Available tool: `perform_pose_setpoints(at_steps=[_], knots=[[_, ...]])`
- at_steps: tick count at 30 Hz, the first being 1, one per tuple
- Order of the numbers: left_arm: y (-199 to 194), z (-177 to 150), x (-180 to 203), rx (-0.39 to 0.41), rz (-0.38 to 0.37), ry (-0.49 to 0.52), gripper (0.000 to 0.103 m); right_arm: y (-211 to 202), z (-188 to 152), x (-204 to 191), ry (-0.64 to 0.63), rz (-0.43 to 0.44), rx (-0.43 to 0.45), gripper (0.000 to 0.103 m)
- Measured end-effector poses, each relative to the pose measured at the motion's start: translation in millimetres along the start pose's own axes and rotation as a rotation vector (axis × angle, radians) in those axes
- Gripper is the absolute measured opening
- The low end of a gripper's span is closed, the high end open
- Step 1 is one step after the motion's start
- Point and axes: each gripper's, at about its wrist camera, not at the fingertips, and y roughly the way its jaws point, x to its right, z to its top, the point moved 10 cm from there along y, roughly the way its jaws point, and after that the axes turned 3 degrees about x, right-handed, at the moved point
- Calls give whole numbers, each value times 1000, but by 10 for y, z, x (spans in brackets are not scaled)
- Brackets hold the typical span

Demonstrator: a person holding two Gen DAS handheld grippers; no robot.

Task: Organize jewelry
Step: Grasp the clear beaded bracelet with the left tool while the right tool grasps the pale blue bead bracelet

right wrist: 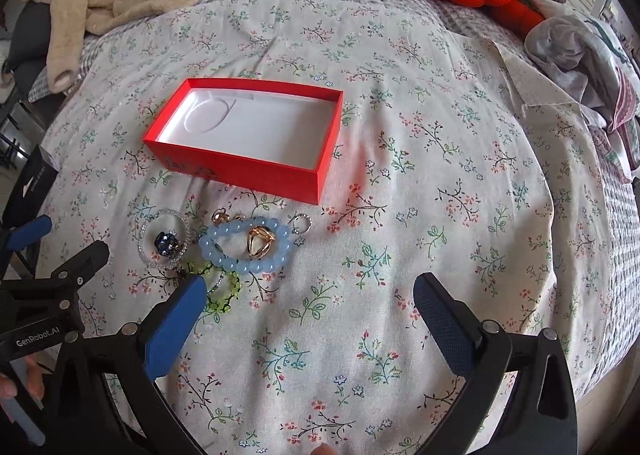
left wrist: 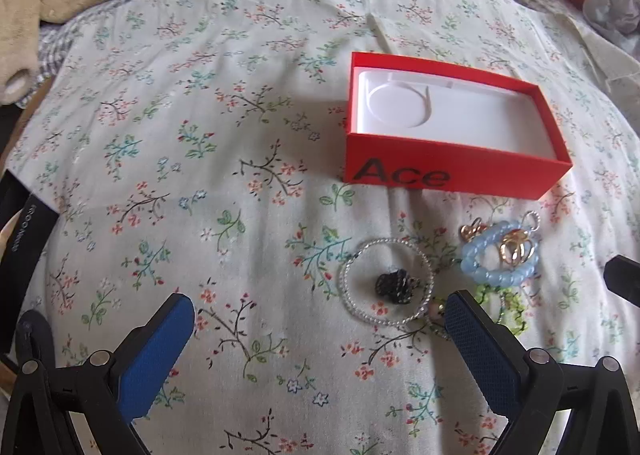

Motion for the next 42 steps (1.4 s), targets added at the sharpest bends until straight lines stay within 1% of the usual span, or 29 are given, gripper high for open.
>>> perform_pose_setpoints(at_steps=[2, 4, 5, 6, 7, 8, 9, 10, 11, 12, 13, 15, 16, 17, 18, 19, 20, 24, 27, 30, 32, 37, 38, 39, 40, 42], knots=[[42, 49, -10, -3, -34, -13, 102, 26, 64, 34, 14, 14, -6, 103], [83, 87, -5, 31, -79, -42, 99, 90, 93, 69, 31, 29, -15, 103], [150, 75, -20, 21, -103, -62, 96, 136, 86, 81, 40, 41, -17, 103], [190, 81, -12, 38, -142, -89, 92, 194, 73, 97, 51, 55, -22, 103], [253, 62, -12, 26, -180, -119, 88, 268, 40, 116, 67, 74, -34, 103], [336, 32, -28, -10, -190, -134, 79, 354, -7, 136, 83, 86, -64, 99], [409, 7, -32, -49, -203, -143, 76, 443, -63, 149, 101, 107, -110, 88], [457, -11, -26, -72, -230, -153, 74, 508, -95, 142, 116, 142, -141, 82], [485, -5, -8, -77, -264, -166, 69, 556, -106, 146, 135, 172, -157, 74], [517, -4, -3, -83, -273, -168, 63, 591, -111, 170, 156, 183, -166, 71], [545, 0, -1, -87, -275, -163, 60, 618, -106, 193, 170, 187, -169, 69], [583, 14, 26, -90, -294, -165, 51, 651, -96, 204, 189, 207, -175, 58], [592, 23, 49, -96, -309, -171, 49, 665, -92, 197, 196, 223, -180, 56], [621, 24, 62, -111, -315, -172, 43, 679, -83, 188, 200, 235, -184, 52], [648, 22, 75, -123, -318, -171, 37, 695, -83, 167, 196, 240, -189, 47], [672, 15, 81, -139, -321, -172, 34, 711, -86, 148, 191, 240, -194, 44], [700, 41, 115, -138, -324, -171, 29, 734, -90, 130, 186, 241, -201, 41], [812, 57, 161, -166, -303, -167, 22, 823, -109, 15, 180, 265, -229, 34], [853, 94, 169, -165, -290, -164, 18, 876, -103, -58, 168, 266, -239, 33], [895, 115, 195, -158, -285, -162, 17, 935, -97, -89, 171, 264, -248, 31], [915, 101, 189, -171, -275, -155, 16, 964, -84, -110, 180, 271, -251, 31], [954, 104, 238, -173, -259, -140, 12, 1002, -70, -144, 165, 256, -237, 29], [955, 101, 245, -173, -253, -134, 10, 999, -68, -144, 158, 248, -231, 25], [954, 95, 252, -171, -246, -128, 7, 1000, -62, -141, 155, 239, -226, 17], [951, 87, 255, -169, -241, -123, 5, 1002, -60, -135, 155, 235, -225, 13], [947, 97, 279, -168, -238, -122, 1, 989, -50, -138, 164, 237, -219, 12]])
